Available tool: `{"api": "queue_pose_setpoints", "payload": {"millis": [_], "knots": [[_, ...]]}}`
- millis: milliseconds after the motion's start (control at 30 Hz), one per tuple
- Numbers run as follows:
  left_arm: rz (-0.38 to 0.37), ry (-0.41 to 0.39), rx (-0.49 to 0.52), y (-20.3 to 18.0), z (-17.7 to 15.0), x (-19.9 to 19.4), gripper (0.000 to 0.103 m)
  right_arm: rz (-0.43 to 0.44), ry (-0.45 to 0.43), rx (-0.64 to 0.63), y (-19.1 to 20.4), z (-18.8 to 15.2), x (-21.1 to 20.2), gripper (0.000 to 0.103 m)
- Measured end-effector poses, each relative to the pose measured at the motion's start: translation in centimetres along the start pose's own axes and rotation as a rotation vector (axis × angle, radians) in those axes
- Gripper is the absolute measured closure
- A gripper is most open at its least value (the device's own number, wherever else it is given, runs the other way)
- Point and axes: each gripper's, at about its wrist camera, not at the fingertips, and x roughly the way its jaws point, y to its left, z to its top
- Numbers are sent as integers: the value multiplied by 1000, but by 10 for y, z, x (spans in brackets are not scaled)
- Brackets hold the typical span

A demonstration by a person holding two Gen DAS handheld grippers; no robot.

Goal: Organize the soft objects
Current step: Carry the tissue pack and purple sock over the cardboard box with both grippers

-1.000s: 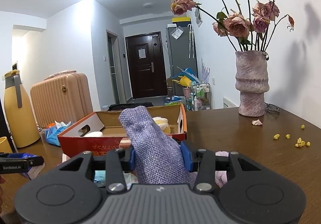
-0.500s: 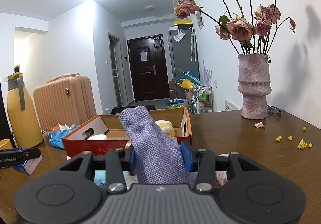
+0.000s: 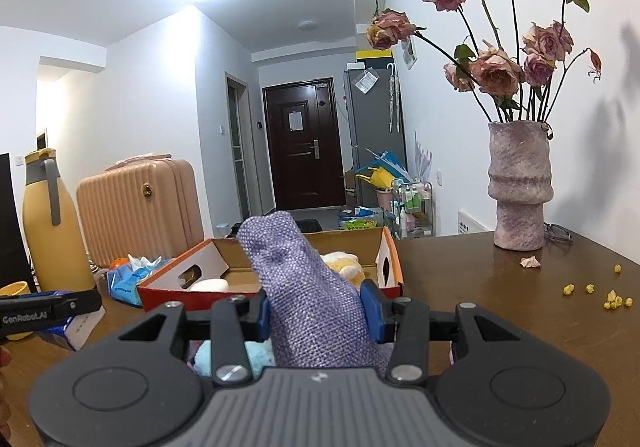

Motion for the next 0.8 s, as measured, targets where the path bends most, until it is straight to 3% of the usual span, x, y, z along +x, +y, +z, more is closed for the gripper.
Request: {"api": "queue_pose_setpoints", "payload": {"millis": [800], "knots": [[-12,-63,-30,-27,29,26,29,24,-28,-30,17,24,35,60]]}}
